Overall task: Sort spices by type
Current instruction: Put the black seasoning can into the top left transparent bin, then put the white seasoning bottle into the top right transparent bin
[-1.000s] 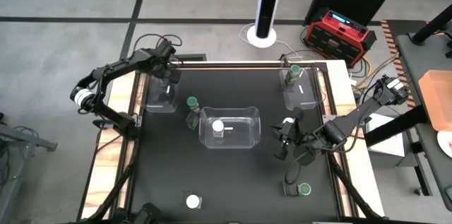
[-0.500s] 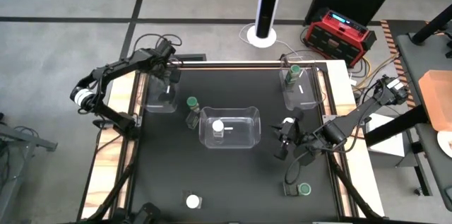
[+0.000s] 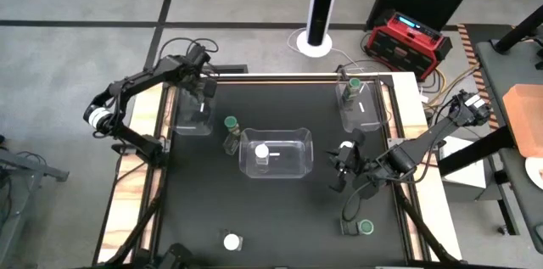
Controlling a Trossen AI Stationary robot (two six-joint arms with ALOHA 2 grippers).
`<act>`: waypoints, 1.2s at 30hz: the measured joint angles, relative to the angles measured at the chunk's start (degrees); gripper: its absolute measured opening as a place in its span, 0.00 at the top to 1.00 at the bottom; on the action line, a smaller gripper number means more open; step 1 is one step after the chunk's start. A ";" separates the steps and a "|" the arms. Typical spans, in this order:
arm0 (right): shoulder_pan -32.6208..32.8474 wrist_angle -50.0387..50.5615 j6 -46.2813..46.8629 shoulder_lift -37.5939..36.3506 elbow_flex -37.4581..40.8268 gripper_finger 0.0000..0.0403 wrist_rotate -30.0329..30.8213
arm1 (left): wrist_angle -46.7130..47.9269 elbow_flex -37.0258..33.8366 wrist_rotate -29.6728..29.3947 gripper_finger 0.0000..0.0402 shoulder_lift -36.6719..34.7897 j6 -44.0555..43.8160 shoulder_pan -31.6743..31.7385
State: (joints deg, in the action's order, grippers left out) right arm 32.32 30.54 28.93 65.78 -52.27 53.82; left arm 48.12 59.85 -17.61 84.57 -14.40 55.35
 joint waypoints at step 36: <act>-0.11 -8.11 7.03 1.58 -6.10 0.98 -5.12 | 5.25 5.27 -27.07 0.59 -14.52 -22.57 -78.02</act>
State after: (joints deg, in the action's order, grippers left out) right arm 32.21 22.43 35.96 67.36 -58.37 48.71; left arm 53.38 65.12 -44.68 70.05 -36.97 -22.67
